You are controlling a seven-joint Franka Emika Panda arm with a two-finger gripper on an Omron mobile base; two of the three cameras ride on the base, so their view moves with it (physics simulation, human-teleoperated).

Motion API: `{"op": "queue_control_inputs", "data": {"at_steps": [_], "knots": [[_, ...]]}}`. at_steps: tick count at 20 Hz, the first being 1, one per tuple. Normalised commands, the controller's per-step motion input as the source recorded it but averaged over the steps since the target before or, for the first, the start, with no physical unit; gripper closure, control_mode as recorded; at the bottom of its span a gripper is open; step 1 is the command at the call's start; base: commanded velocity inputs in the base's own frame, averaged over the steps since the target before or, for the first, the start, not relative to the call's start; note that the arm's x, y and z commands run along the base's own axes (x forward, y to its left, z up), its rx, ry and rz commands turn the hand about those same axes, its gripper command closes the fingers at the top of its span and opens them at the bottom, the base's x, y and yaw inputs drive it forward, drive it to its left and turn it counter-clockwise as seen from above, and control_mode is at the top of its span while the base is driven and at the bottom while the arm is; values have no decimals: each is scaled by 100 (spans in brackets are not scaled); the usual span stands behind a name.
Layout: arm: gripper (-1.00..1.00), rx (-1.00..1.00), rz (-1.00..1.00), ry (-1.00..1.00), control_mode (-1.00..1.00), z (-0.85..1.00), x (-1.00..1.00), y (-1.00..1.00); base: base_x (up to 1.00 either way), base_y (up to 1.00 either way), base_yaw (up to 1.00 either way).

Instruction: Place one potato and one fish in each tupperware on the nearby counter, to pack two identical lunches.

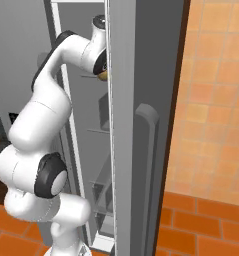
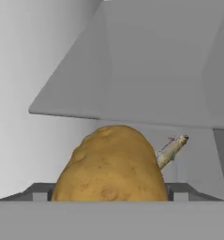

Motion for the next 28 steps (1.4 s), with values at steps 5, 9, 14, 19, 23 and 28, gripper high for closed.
{"op": "queue_control_inputs", "data": {"at_steps": [5, 9, 14, 19, 23, 28], "knots": [[100, 0, 8, 17, -100, -70, -100, 12, 0, 0, 0], [100, 0, 0, 19, -100, -37, -100, 51, 0, 0, 0], [100, 0, -14, 2, -100, -17, -100, 43, 0, 0, 0], [100, 0, -18, -4, -100, -8, -100, 5, 0, 0, 0], [100, 0, -10, -6, -100, -8, -80, 8, 0, 0, 0], [100, 0, -3, -4, 100, 0, -23, 3, -32, 14, -4]]}}
